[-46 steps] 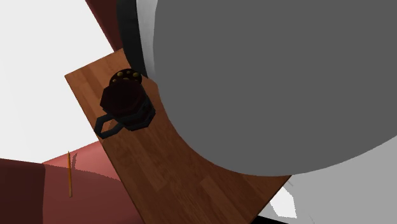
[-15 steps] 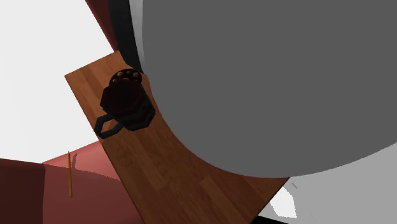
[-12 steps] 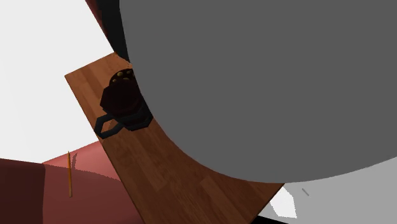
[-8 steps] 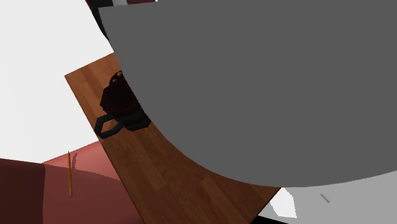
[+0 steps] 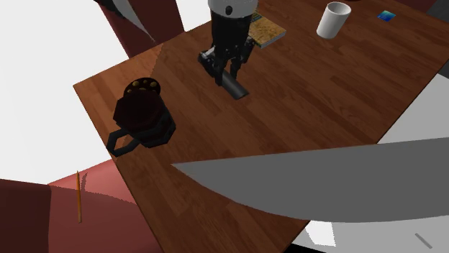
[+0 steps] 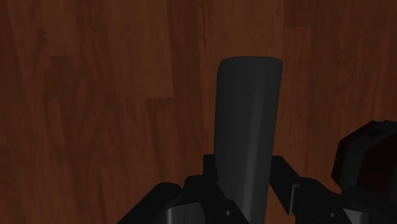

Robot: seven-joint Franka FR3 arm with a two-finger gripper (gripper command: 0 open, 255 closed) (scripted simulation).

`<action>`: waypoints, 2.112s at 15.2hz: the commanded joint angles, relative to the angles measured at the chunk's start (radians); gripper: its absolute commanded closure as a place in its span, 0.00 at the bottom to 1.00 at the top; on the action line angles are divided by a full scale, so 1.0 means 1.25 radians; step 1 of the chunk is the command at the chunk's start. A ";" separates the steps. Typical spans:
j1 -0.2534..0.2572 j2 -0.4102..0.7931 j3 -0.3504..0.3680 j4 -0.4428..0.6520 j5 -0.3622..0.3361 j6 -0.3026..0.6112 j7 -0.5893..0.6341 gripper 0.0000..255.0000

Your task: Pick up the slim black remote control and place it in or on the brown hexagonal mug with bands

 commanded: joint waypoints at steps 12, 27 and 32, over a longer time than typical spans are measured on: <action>-0.004 0.000 -0.001 0.142 -0.002 -0.143 0.008 1.00; 0.152 -0.176 0.072 -0.129 -0.016 -0.031 0.226 1.00; 0.201 -0.197 0.102 -0.166 -0.019 -0.010 0.305 1.00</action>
